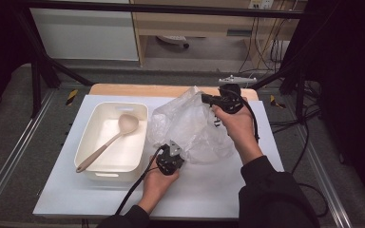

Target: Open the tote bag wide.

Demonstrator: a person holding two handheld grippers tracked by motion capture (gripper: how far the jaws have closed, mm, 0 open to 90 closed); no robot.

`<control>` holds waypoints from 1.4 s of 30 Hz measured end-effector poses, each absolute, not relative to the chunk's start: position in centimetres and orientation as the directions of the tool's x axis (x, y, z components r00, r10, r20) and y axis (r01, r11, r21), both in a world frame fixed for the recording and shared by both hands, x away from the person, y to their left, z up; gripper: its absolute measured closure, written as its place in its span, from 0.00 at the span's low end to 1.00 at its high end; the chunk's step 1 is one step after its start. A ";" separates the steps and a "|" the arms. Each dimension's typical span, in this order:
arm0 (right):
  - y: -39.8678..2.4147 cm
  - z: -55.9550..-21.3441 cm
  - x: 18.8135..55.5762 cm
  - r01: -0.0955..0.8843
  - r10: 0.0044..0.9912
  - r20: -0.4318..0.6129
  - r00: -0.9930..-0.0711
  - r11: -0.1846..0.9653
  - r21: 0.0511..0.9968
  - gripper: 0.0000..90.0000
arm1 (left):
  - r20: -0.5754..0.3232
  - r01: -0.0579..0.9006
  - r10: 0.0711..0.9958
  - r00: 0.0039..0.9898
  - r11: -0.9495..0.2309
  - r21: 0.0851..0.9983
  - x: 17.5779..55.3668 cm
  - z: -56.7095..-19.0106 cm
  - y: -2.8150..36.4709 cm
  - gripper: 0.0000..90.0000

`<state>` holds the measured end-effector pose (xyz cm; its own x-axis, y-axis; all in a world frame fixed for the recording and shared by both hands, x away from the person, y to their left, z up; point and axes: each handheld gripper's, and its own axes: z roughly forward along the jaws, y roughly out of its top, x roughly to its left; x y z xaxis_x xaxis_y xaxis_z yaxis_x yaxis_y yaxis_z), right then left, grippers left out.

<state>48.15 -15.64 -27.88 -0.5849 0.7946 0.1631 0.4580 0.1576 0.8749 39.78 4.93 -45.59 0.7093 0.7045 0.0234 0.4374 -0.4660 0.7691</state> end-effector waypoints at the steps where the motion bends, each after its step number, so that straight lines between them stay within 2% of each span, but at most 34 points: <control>1: -15.6 -28.0 48.1 0.461 0.794 0.166 -0.585 0.157 0.873 1.00 | 0.016 0.437 0.709 0.705 -0.451 0.778 39.6 -45.5 4.8 1.00; 9: -15.3 -28.4 48.0 0.465 0.789 0.170 -0.590 0.160 0.871 1.00 | -0.010 0.411 0.688 0.726 -0.423 0.807 37.4 -43.1 5.4 1.00; 17: -14.9 -28.7 47.6 0.468 0.786 0.170 -0.594 0.166 0.868 1.00 | -0.067 0.396 0.644 0.762 -0.383 0.834 34.6 -38.4 7.8 1.00; 23: -14.6 -29.2 47.3 0.472 0.781 0.170 -0.601 0.174 0.864 1.00 | -0.096 0.391 0.635 0.767 -0.343 0.854 33.9 -35.2 10.1 1.00; 27: -14.5 -29.3 47.1 0.471 0.779 0.166 -0.605 0.182 0.863 1.00 | -0.051 0.368 0.668 0.742 -0.344 0.864 34.0 -33.6 11.6 0.89; 35: -14.5 -29.6 46.9 0.474 0.773 0.163 -0.613 0.194 0.859 1.00 | -0.005 0.344 0.761 0.649 -0.287 0.894 34.8 -31.1 14.6 0.44; 39: -14.4 -29.8 46.9 0.475 0.771 0.165 -0.615 0.196 0.858 1.00 | 0.020 0.347 0.794 0.608 -0.288 0.893 35.5 -30.4 16.1 0.28; 42: -14.4 -29.9 46.9 0.472 0.769 0.161 -0.619 0.200 0.859 1.00 | -0.001 0.363 0.803 0.596 -0.269 0.892 36.1 -30.2 17.3 0.19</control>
